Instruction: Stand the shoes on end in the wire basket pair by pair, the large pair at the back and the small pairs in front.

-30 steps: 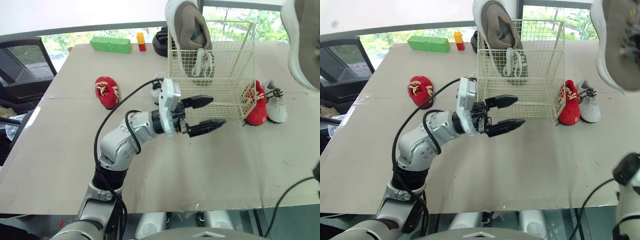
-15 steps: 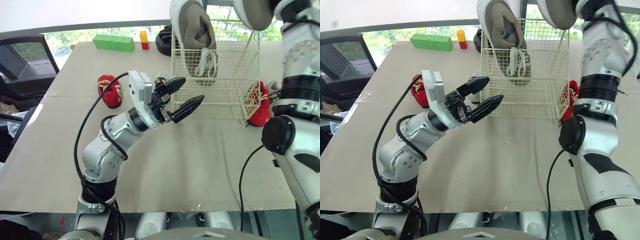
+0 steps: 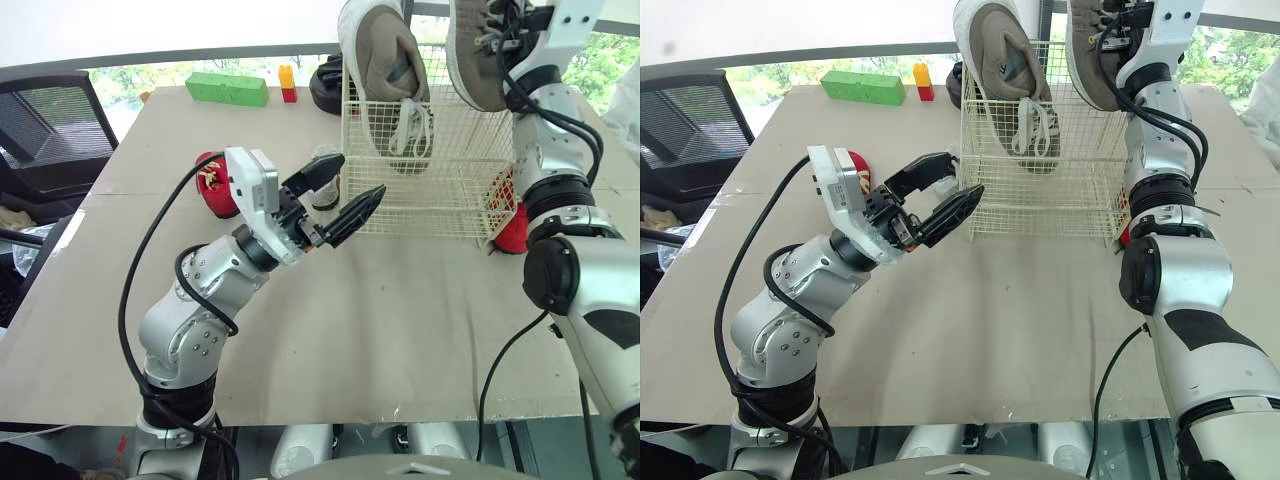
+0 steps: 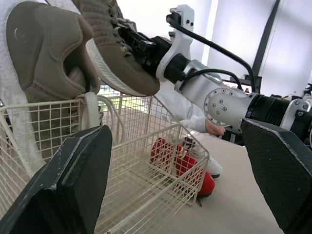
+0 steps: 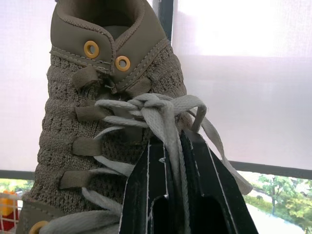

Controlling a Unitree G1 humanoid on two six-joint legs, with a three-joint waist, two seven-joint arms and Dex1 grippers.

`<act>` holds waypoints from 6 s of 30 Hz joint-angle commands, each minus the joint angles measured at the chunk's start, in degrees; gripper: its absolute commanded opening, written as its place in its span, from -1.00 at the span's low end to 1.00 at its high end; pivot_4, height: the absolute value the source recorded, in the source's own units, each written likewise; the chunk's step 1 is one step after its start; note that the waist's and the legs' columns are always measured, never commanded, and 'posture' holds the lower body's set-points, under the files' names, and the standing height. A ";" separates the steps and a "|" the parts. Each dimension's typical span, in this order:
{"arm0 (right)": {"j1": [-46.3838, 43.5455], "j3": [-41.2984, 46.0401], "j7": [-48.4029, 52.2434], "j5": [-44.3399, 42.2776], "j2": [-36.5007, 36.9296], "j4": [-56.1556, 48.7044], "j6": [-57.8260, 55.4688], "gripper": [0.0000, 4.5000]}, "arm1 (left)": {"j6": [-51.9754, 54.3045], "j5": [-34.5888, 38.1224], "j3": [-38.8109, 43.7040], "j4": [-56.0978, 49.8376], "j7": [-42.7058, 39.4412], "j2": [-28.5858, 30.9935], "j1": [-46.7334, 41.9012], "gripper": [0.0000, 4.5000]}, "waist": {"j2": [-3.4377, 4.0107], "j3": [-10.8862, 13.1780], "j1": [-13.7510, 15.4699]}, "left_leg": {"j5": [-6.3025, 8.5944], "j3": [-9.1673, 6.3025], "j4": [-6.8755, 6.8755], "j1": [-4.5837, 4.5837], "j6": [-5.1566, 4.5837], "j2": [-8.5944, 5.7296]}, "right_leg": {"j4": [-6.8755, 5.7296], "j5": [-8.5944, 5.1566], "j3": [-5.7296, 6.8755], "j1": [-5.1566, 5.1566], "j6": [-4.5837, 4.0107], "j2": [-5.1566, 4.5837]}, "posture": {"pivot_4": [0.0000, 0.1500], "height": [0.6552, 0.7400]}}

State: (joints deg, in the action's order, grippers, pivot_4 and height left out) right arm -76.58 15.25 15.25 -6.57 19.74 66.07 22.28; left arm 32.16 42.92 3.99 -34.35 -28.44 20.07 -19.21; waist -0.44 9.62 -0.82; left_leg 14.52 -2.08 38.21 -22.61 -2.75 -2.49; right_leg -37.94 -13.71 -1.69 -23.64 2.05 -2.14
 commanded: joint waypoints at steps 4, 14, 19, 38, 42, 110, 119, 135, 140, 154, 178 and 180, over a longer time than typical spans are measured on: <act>0.89 2.32 8.46 -6.26 2.26 -6.64 -8.24 -0.97 | -1.25 1.00 0.31 -1.78 -0.36 0.31 0.28 1.00 | 0.01 0.01 -0.02 | 0.00 0.00 0.00 -0.01 0.00 0.01 | 0.00 0.00 0.00 -0.01 0.00 0.00 | 1.00 1.00; 13.18 10.14 4.83 -27.86 16.13 -58.25 -57.73 -0.97 | -1.79 2.56 0.78 0.84 -4.11 1.05 0.58 1.00 | 0.13 0.08 1.08 | -0.02 -0.22 0.11 -1.37 0.01 0.00 | -0.11 0.02 0.20 -1.29 0.02 -0.09 | 1.00 1.00; 21.33 15.36 2.45 -39.81 26.83 -75.14 -83.03 -0.97 | -1.69 3.60 0.40 3.01 -6.73 1.35 -0.16 1.00 | 0.14 0.07 1.45 | 0.00 -0.21 0.03 -1.48 -0.01 0.02 | 0.05 0.01 0.26 -1.34 0.02 -0.11 | 1.00 1.00; 83.26 53.93 48.55 -59.51 51.67 -87.91 -109.99 -0.97 | -1.03 4.34 -0.70 7.58 -12.51 1.74 -1.76 1.00 | 0.14 0.06 1.03 | 0.31 0.35 0.25 -0.79 -0.58 0.19 | 0.01 0.08 0.01 -0.69 0.19 0.15 | 1.00 1.00; 92.61 42.13 53.60 -50.57 51.25 -97.58 -95.77 -0.97 | 3.43 7.56 -0.55 6.73 -20.78 9.68 0.37 1.00 | -0.02 0.06 0.43 | 0.34 0.33 0.18 -0.04 -0.59 0.50 | 0.25 -0.09 0.08 0.11 0.41 0.40 | 1.00 1.00; -4.79 2.51 5.19 -16.48 5.47 -20.06 -19.65 -0.99 | 2.98 11.42 5.16 4.19 -13.57 12.28 -0.74 1.00 | -0.02 0.36 -0.20 | 0.01 0.58 0.09 -2.14 0.15 0.67 | 0.10 0.63 0.71 -2.19 0.19 -0.10 | 1.00 1.00; 7.96 -2.65 7.03 -7.08 4.90 -15.47 -9.94 -0.99 | -1.30 8.96 7.50 5.03 -9.40 9.53 -0.33 1.00 | -0.05 0.33 0.02 | -0.04 0.65 0.18 -1.25 0.20 0.66 | 0.05 0.65 0.58 -1.42 0.14 -0.09 | 1.00 1.00; 32.28 -2.18 9.00 -13.84 3.39 -49.42 -29.37 0.85 | -3.73 7.22 8.27 9.69 -8.30 8.60 -3.02 1.00 | -0.43 0.01 0.10 | -0.03 0.47 0.30 -1.00 0.19 0.66 | 0.05 0.66 0.70 -1.05 0.14 -0.12 | 1.00 1.00; 42.53 -1.88 10.04 -16.89 8.58 -70.44 -40.17 0.96 | -5.29 0.96 9.33 14.78 -0.64 6.74 -2.80 1.00 | -0.35 0.02 0.17 | -0.02 0.52 0.27 -1.02 0.17 0.67 | -0.01 0.65 0.64 -1.14 0.14 -0.10 | 1.00 1.00; 61.58 -3.13 18.30 -38.48 21.32 -107.43 -61.34 0.96 | -5.58 -13.68 4.91 30.44 4.11 6.20 -7.01 1.00 | -0.40 0.00 0.76 | 0.15 0.44 0.31 -1.05 -0.12 0.67 | 0.06 0.65 0.75 -1.11 0.16 -0.12 | 1.00 1.00; 66.33 -7.78 10.40 -40.35 18.90 -116.39 -62.52 1.00 | -23.33 -31.09 -3.15 67.32 0.16 -4.77 -23.91 -0.76 | -0.52 -0.06 1.68 | 0.16 0.36 0.51 -1.12 -0.14 0.61 | 0.08 0.65 0.86 -1.02 0.17 -0.15 | 1.00 1.00; 65.49 -8.73 10.50 -39.70 18.90 -115.75 -62.27 1.00 | -24.44 -30.05 -1.06 62.47 0.93 -4.01 -21.48 -0.95 | -0.51 -0.06 1.42 | 0.17 0.36 0.51 -1.11 -0.14 0.62 | 0.08 0.65 0.84 -1.02 0.17 -0.15 | 1.00 1.00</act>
State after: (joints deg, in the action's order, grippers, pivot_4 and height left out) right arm -10.17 6.71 25.89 -46.46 38.75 -48.59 -40.69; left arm 9.11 11.97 1.23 32.19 -27.72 15.49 -42.02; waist -0.95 9.56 0.61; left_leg 14.68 -1.70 38.72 -23.72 -2.89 -1.86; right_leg -37.87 -13.06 -0.88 -24.67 2.22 -2.27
